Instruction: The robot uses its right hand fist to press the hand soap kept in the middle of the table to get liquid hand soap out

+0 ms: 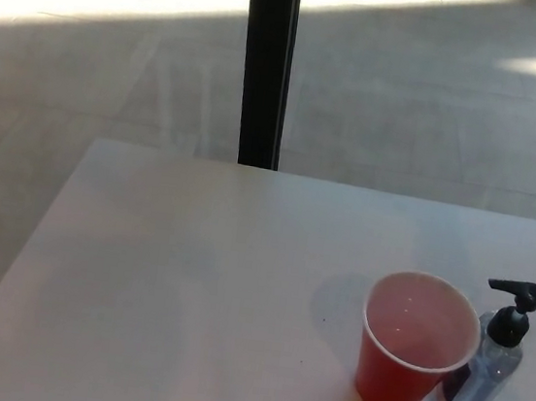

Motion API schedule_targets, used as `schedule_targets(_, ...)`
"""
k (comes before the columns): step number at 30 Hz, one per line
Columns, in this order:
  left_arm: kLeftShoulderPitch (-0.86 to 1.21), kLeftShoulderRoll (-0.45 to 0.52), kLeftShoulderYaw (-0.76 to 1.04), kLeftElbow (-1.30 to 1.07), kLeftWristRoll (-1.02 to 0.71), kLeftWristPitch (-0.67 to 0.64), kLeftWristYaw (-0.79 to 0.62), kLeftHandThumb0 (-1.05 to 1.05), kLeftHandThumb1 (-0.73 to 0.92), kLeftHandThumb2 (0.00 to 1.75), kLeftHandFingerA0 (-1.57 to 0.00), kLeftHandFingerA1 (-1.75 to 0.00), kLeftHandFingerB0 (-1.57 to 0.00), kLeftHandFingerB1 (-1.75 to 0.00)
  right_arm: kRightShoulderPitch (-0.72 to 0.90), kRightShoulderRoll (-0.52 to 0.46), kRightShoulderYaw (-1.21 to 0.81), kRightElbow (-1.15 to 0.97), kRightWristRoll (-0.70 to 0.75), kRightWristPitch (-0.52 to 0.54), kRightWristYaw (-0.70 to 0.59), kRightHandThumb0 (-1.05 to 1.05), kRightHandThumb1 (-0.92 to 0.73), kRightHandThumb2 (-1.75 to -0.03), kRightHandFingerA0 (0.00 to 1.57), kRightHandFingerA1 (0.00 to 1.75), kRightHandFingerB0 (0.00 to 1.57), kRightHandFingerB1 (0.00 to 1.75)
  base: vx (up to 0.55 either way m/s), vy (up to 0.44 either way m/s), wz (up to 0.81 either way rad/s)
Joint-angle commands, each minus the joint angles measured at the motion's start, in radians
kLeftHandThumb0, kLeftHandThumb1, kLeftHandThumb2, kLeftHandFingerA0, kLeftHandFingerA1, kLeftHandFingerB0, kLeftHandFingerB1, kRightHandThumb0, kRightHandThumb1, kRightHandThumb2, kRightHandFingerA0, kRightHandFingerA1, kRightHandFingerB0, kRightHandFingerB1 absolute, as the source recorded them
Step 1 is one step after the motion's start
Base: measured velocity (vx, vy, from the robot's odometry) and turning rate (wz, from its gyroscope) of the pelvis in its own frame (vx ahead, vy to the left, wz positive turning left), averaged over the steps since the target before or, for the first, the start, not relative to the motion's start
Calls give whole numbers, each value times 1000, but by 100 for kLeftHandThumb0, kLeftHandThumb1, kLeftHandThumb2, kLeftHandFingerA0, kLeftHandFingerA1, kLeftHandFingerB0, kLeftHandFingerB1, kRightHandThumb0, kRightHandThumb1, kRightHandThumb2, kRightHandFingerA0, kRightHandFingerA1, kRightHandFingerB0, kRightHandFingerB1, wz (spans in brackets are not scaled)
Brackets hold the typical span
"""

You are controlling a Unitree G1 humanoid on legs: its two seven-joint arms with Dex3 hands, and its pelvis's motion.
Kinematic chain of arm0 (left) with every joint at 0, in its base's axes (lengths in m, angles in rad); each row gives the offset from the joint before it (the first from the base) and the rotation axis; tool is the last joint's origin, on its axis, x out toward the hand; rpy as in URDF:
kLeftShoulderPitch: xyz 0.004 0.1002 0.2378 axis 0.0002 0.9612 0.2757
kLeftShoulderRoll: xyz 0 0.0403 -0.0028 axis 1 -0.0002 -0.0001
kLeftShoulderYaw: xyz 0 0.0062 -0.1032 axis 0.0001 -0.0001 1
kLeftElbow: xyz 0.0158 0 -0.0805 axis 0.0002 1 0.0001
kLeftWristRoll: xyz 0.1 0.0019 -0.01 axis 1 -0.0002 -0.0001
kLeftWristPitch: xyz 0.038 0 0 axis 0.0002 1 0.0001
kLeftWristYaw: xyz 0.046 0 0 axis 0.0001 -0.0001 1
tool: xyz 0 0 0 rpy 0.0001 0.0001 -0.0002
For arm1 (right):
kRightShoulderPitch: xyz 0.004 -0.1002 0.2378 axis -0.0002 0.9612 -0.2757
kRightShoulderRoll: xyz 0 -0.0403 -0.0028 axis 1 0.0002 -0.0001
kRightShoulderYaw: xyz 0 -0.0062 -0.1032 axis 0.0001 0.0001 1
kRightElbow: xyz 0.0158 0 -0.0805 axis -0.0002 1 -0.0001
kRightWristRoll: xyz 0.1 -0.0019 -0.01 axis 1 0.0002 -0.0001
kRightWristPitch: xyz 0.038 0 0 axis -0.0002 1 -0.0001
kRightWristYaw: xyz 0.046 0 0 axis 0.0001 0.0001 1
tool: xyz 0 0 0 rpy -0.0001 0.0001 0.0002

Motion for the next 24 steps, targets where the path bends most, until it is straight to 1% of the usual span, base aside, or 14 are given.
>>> schedule_targets(1,3,15,8,12,-16,15,10,-15,36,84,-74,-94,-56,-79,74,25,31,-63,-2,108,26,-23,-59,-101,97,175,69,147,0,0,0)
schedule_targets(2,8,13,8,-16,-18,42,12,-13,35,89,-73,-90,-54,-77,110,36,43,-90,6,120,34,-17,-59,-101,120,175,72,130,0,0,0)
schedule_targets(3,8,13,8,-17,-18,43,12,-13,35,89,-73,-90,-54,-77,111,37,42,-94,4,124,35,-17,-59,-101,120,175,72,130,0,0,0)
schedule_targets(4,9,12,8,-15,-17,36,14,-14,37,83,-74,-95,-57,-80,152,56,49,-119,11,116,44,-33,-58,-110,121,140,86,116,0,0,0)
schedule_targets(5,10,12,8,-17,-17,37,14,-14,37,83,-74,-95,-57,-80,153,58,47,-123,9,119,45,-33,-58,-110,121,140,86,116,0,0,0)
schedule_targets(6,10,13,8,-7,-15,30,14,-16,35,83,-75,-96,-58,-81,198,66,54,-168,8,136,37,-18,-60,-103,123,175,74,133,0,0,0)
schedule_targets(8,6,15,9,8,-15,24,12,-15,37,83,-76,-97,-57,-81,226,73,50,-207,7,161,29,-19,-59,-105,122,175,73,133,0,0,0)
schedule_targets(9,10,11,14,14,-19,11,13,-14,36,84,-76,-98,-59,-82,244,79,50,-216,6,152,36,-24,-60,-107,99,175,74,141,0,0,0)
schedule_targets(12,16,12,8,-4,-15,23,10,-14,36,84,-75,-96,-57,-80,277,86,32,-255,18,166,38,-25,-59,-110,99,175,73,144,0,0,0)
schedule_targets(13,20,10,5,-6,-10,17,17,-15,36,83,-78,-98,-61,-83,291,91,19,-272,30,172,41,-26,-61,-108,99,175,74,142,0,0,0)
schedule_targets(14,18,12,0,0,-4,12,18,-17,36,82,-78,-97,-62,-82,296,94,15,-286,31,184,35,-27,-61,-108,100,175,75,143,0,0,0)
schedule_targets(18,5,18,2,38,-9,-6,10,-15,35,83,-78,-98,-60,-82,317,101,-2,-342,40,200,38,-27,-62,-106,101,175,75,138,0,0,0)
schedule_targets(22,13,17,-1,33,-8,-2,13,-16,36,83,-76,-95,-57,-80,328,107,-3,-380,43,206,49,-25,-63,-106,100,175,75,138,0,0,0)
schedule_targets(24,15,16,-3,25,-6,0,16,-16,36,83,-77,-96,-58,-81,328,112,-7,-403,51,218,44,-25,-63,-105,101,175,75,138,0,0,0)
